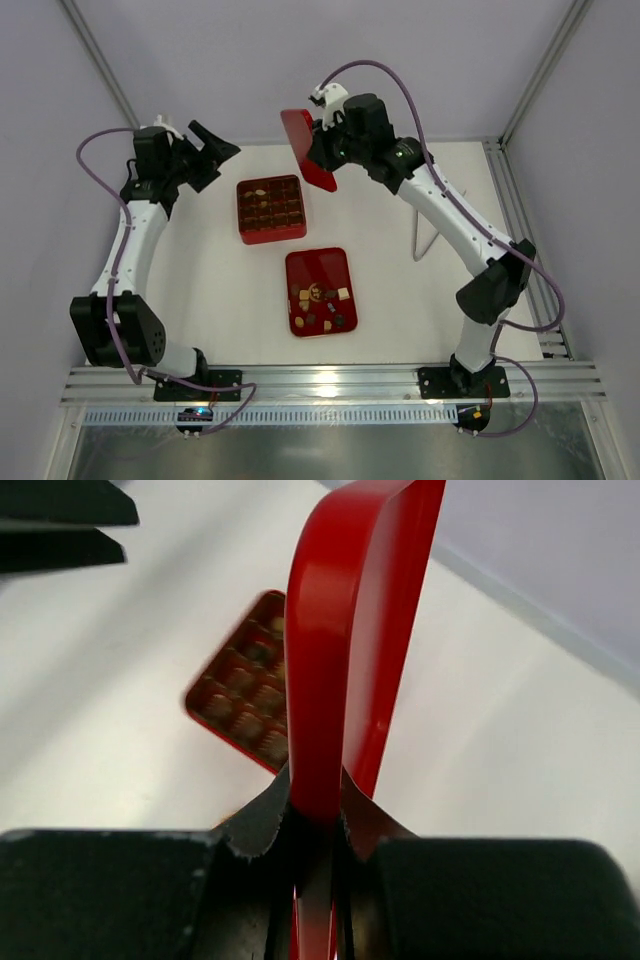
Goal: Pack the chocolate
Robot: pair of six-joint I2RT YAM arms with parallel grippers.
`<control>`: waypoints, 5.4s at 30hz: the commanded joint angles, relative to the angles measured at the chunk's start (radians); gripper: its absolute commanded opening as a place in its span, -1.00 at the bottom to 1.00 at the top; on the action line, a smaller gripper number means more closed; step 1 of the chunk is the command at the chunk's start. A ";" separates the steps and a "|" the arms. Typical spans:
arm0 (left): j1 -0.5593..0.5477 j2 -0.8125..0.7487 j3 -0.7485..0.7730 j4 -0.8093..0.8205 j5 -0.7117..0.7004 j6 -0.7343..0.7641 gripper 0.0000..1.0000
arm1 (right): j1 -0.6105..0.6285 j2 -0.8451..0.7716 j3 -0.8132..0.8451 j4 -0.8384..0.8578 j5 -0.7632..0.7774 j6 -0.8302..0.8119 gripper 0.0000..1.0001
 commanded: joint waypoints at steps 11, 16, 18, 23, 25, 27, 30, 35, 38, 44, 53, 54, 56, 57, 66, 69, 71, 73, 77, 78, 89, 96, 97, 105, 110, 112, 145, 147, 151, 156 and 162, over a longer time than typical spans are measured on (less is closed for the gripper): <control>0.003 -0.027 -0.108 0.002 -0.098 0.149 0.84 | -0.207 0.389 -0.051 0.810 -0.940 0.981 -0.92; 0.000 0.024 -0.110 -0.002 -0.115 0.163 0.82 | -0.225 0.524 -0.061 1.170 -0.990 1.319 -0.92; -0.002 0.038 -0.108 -0.021 -0.147 0.177 0.82 | -0.231 0.584 -0.049 1.240 -0.994 1.387 -0.92; 0.000 0.087 -0.110 -0.036 -0.186 0.191 0.81 | -0.231 0.633 -0.046 1.274 -1.002 1.417 -0.92; 0.002 0.107 -0.110 -0.036 -0.194 0.183 0.79 | -0.233 0.647 -0.039 1.274 -1.010 1.417 -0.92; 0.000 0.130 -0.110 -0.036 -0.200 0.183 0.78 | -0.233 0.668 -0.031 1.280 -1.014 1.425 -0.92; 0.000 0.146 -0.113 -0.030 -0.210 0.186 0.79 | -0.233 0.704 -0.005 1.280 -1.020 1.431 -0.92; 0.000 0.177 -0.119 -0.004 -0.197 0.186 0.79 | -0.234 0.748 0.041 1.245 -1.031 1.412 -0.92; 0.000 0.179 -0.142 0.039 -0.174 0.174 0.79 | -0.237 0.764 0.052 1.208 -1.031 1.388 -0.92; 0.000 0.194 -0.167 0.077 -0.145 0.159 0.79 | -0.240 0.809 0.087 1.194 -1.039 1.385 -0.92; -0.008 0.238 -0.174 0.103 -0.126 0.143 0.79 | -0.245 0.845 0.093 1.182 -1.048 1.388 -0.92; -0.011 0.242 -0.174 0.104 -0.126 0.142 0.79 | -0.247 0.848 0.095 1.183 -1.049 1.391 -0.92; -0.011 0.255 -0.171 0.107 -0.122 0.139 0.78 | -0.250 0.853 0.092 1.189 -1.051 1.397 -0.92; -0.011 0.258 -0.173 0.108 -0.122 0.136 0.79 | -0.248 0.853 0.089 1.189 -1.051 1.399 -0.92; -0.021 0.280 -0.159 0.125 -0.100 0.136 0.75 | -0.251 0.876 0.075 1.249 -1.066 1.451 -0.92; -0.025 0.285 -0.160 0.125 -0.097 0.136 0.74 | -0.251 0.877 0.066 1.255 -1.071 1.451 -0.92; -0.025 0.285 -0.162 0.125 -0.095 0.137 0.74 | -0.251 0.876 0.060 1.275 -1.075 1.458 -0.92; -0.025 0.285 -0.162 0.127 -0.095 0.136 0.74 | -0.253 0.872 0.049 1.277 -1.074 1.458 -0.92; -0.025 0.288 -0.162 0.125 -0.097 0.139 0.73 | -0.253 0.874 0.041 1.283 -1.072 1.464 -0.90; -0.025 0.289 -0.161 0.127 -0.095 0.137 0.72 | -0.254 0.874 0.037 1.286 -1.071 1.468 -0.85; -0.075 0.321 -0.119 0.108 -0.108 0.137 0.67 | -0.271 0.859 -0.029 1.383 -1.057 1.529 -0.66; -0.086 0.332 -0.101 0.104 -0.109 0.137 0.66 | -0.285 0.837 -0.072 1.410 -1.056 1.535 -0.51; -0.087 0.334 -0.099 0.102 -0.109 0.137 0.66 | -0.285 0.833 -0.077 1.413 -1.054 1.535 -0.51; -0.100 0.344 -0.072 0.093 -0.112 0.139 0.66 | -0.300 0.800 -0.140 1.449 -1.051 1.541 -0.39; -0.104 0.350 -0.061 0.087 -0.117 0.140 0.65 | -0.319 0.779 -0.183 1.447 -1.049 1.526 -0.38; -0.107 0.352 -0.056 0.085 -0.117 0.140 0.65 | -0.323 0.767 -0.195 1.444 -1.049 1.520 -0.38; -0.130 0.367 -0.030 0.044 -0.129 0.165 0.63 | -0.377 0.623 -0.345 1.090 -1.010 1.156 -0.20; -0.132 0.372 -0.030 0.039 -0.129 0.165 0.63 | -0.378 0.615 -0.348 1.042 -1.002 1.110 -0.18; -0.137 0.372 -0.026 0.031 -0.135 0.166 0.64 | -0.377 0.595 -0.354 0.958 -0.979 1.037 -0.13; -0.140 0.378 -0.016 0.012 -0.154 0.168 0.63 | -0.378 0.573 -0.376 0.898 -0.953 0.965 -0.05; -0.147 0.392 0.004 -0.048 -0.210 0.175 0.58 | -0.377 0.526 -0.402 0.844 -0.924 0.912 0.14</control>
